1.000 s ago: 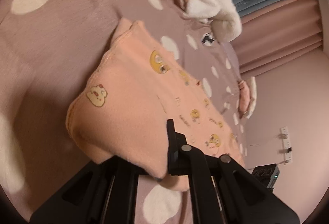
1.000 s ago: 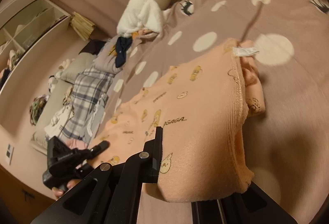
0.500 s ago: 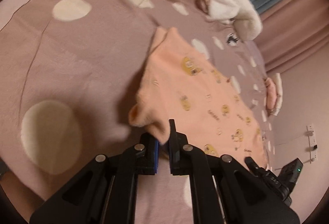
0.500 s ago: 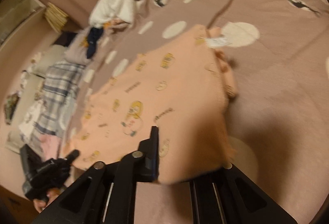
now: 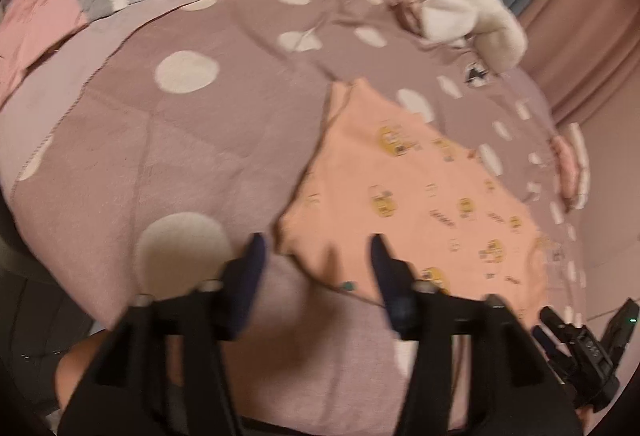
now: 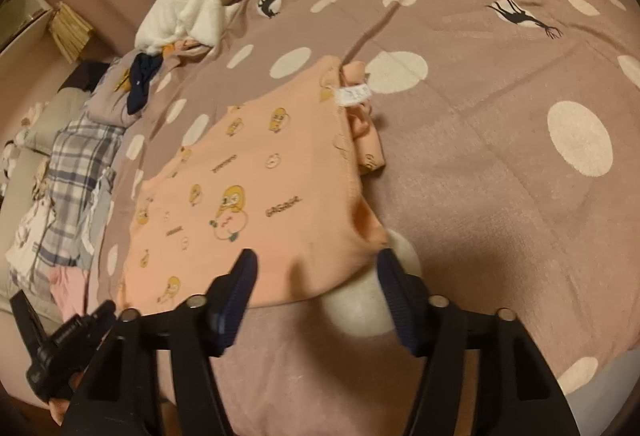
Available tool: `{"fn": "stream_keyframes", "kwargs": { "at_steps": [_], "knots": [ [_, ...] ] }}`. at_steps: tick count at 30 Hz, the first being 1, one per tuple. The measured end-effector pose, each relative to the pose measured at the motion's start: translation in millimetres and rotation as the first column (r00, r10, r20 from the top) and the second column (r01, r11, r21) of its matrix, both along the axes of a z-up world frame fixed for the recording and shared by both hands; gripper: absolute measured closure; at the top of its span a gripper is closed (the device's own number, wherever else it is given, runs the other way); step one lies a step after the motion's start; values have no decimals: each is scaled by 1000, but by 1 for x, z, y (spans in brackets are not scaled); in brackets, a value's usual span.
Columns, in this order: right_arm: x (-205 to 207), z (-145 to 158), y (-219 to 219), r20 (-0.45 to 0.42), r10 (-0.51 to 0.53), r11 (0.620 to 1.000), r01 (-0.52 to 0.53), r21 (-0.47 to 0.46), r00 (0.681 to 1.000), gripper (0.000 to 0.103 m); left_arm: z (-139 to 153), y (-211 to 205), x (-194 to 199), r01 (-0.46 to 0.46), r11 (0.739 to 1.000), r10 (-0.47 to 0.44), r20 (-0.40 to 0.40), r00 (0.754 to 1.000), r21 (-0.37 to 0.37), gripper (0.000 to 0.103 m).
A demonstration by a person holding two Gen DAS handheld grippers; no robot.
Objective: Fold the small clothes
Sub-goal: 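Open both tools and release the romper, then grasp the tagged end of the folded romper with the right tool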
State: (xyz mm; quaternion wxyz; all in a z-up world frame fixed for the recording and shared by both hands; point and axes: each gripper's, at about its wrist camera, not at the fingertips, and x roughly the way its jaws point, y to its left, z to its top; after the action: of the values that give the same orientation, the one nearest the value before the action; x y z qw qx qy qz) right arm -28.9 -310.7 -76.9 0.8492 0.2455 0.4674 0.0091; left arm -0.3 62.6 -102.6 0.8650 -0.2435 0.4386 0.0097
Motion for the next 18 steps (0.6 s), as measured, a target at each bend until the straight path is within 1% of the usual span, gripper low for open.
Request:
{"fn": "stream_keyframes", "kwargs": {
  "at_steps": [2, 4, 5, 6, 7, 8, 9, 11, 13, 15, 18],
  "knots": [
    [1, 2, 1, 1, 1, 1000, -1, 17, 1000, 31, 2, -3, -1, 1, 1000, -1, 27, 1000, -14, 38],
    [2, 2, 1, 4, -7, 999, 6, 35, 1000, 23, 4, -6, -2, -1, 1000, 2, 46, 999, -11, 31],
    [2, 2, 0, 4, -14, 999, 14, 46, 1000, 21, 6, -7, -3, -1, 1000, 1, 56, 998, -15, 28],
    [3, 2, 1, 1, -16, 999, 16, 51, 1000, 17, 7, -9, -2, 5, 1000, -3, 72, 997, -29, 21],
    [4, 0, 2, -11, -15, 998, 16, 62, 1000, 16, 7, -8, -2, 19, 998, -14, 91, 996, -54, 14],
    [5, -1, 2, -21, -12, 997, 13, 71, 1000, 16, 8, -10, -1, 29, 997, -21, 96, 995, -77, 9],
    [6, -3, 2, -33, -5, 997, 8, 83, 999, 16, 8, -9, -1, 36, 993, -25, 99, 995, -110, 0],
    [7, -5, 3, -45, 0, 995, 4, 98, 999, 16, 10, -10, -2, 44, 986, -27, 107, 994, -159, 1],
    [6, -6, 5, -62, 0, 995, 6, 103, 998, 14, 12, -11, -2, 55, 982, -35, 111, 993, -179, 1],
    [5, -6, 6, -76, 2, 994, 6, 110, 997, 12, 16, -15, -3, 61, 984, -41, 123, 992, -166, 1],
    [3, -3, 8, -70, 16, 992, -7, 125, 997, 10, 20, -20, -6, 68, 989, -49, 139, 989, -135, 1]
  ]
}}
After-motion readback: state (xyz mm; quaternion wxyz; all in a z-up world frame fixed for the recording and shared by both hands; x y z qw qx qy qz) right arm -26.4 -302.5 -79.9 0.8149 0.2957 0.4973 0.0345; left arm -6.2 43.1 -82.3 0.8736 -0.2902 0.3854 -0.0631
